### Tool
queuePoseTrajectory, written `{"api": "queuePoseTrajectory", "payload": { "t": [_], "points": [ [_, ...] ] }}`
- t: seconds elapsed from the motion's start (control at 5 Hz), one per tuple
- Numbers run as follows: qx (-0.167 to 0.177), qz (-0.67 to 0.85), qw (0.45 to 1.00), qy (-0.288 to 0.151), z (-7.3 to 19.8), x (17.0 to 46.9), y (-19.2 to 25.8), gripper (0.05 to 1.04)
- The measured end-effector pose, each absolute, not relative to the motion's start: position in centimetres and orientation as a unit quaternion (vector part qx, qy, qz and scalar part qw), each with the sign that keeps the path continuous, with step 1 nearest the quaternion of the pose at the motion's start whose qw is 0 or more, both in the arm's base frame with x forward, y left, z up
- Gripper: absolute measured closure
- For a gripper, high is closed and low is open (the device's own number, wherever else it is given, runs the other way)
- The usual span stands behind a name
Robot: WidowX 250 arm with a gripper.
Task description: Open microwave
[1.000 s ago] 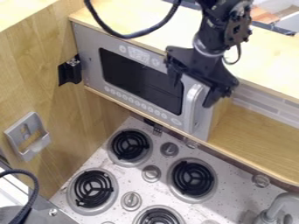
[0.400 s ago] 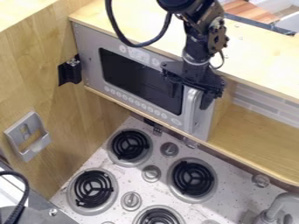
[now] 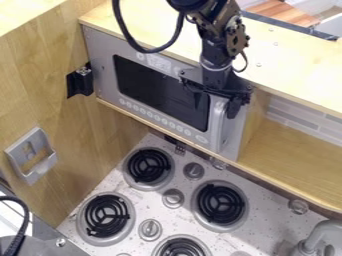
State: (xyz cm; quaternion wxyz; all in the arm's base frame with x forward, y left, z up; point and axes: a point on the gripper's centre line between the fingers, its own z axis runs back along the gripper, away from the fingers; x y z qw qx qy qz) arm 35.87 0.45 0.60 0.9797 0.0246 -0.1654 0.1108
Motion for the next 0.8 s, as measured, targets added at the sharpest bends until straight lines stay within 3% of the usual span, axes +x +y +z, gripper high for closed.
{"api": "queuePoseTrajectory", "payload": {
  "t": [0.4,0.6,0.8],
  "points": [
    [0.024,0.102,0.982,-0.16,0.23,35.35,0.0,0.658],
    [0.026,0.093,0.983,-0.154,0.12,35.05,-0.23,0.718],
    [0.037,0.078,0.986,-0.139,0.06,34.62,-0.44,0.719]
  ]
}}
